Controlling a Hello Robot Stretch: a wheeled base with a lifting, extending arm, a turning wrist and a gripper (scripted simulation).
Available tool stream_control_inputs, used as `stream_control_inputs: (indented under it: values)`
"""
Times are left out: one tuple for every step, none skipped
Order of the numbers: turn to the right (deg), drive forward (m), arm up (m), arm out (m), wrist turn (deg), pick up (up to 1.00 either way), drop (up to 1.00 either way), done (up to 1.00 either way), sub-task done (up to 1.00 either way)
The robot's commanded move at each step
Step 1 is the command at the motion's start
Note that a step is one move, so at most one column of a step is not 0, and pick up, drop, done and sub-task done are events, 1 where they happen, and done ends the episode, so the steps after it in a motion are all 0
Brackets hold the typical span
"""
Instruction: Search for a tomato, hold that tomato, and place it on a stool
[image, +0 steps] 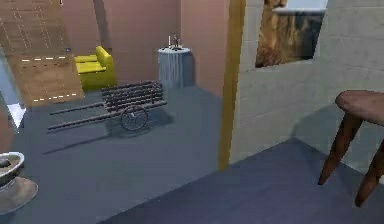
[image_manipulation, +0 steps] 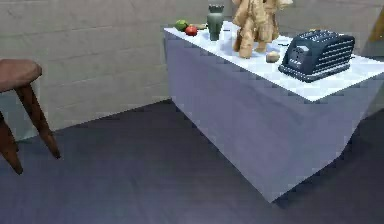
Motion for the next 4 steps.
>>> stream_control_inputs:
  values:
    - [45.0, 0.0, 0.0, 0.0, 0.0, 0.0, 0.0, 0.0, 0.0]
    - [15.0, 0.0, 0.0, 0.0, 0.0, 0.0, 0.0, 0.0, 0.0]
    - [0.0, 0.1, 0.0, 0.0, 0.0, 0.0, 0.0, 0.0, 0.0]
    - [18.0, 0.0, 0.0, 0.0, 0.0, 0.0, 0.0, 0.0, 0.0]
